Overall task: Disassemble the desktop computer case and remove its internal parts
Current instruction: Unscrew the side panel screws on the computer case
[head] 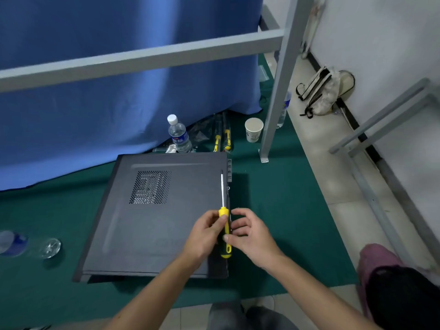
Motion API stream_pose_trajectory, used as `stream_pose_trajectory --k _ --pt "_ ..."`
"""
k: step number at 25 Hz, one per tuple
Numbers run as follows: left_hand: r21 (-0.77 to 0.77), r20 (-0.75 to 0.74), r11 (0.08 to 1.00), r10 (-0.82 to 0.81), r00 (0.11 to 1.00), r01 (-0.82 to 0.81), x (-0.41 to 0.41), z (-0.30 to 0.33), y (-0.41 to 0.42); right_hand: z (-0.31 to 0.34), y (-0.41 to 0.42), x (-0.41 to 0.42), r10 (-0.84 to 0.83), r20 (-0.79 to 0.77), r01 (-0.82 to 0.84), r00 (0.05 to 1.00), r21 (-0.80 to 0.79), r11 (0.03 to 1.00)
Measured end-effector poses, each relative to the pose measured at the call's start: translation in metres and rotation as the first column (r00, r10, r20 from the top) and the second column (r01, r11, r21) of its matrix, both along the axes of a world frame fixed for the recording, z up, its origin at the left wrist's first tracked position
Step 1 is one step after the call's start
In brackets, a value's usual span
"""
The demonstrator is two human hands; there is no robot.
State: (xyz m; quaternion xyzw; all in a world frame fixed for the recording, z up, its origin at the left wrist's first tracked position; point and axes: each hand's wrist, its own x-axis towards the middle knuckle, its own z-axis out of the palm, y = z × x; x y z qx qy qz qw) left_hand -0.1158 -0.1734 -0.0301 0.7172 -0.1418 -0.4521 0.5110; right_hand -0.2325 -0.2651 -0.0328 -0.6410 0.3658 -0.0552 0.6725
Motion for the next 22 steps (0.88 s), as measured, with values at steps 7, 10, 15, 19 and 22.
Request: stream_pose_trajectory --k 7,10,15,19,22 --pt "0.144 0.24 0.985 0.059 0.969 -0.096 0.063 0.005 0.038 0.009 -0.012 0.027 -0.173 -0.214 0.172 0.962 -0.02 0.985" --pt "0.255 0.361 0.962 0.002 0.932 -0.1 0.099 0.008 0.059 0.006 -0.011 0.05 -0.219 -0.297 0.234 0.929 0.015 0.972" --pt "0.275 0.332 0.955 -0.206 0.921 0.114 0.117 0.009 0.061 0.003 0.009 0.077 -0.258 -0.224 0.259 0.94 -0.026 0.966" --pt "0.156 0.381 0.928 -0.372 0.846 0.338 0.077 0.009 0.012 0.003 0.022 0.082 -0.182 -0.069 0.192 0.981 0.199 0.961" --pt "0.186 0.388 0.87 -0.493 0.779 0.458 0.066 0.009 -0.015 -0.003 -0.004 0.063 -0.288 -0.083 0.299 0.954 0.206 0.932"
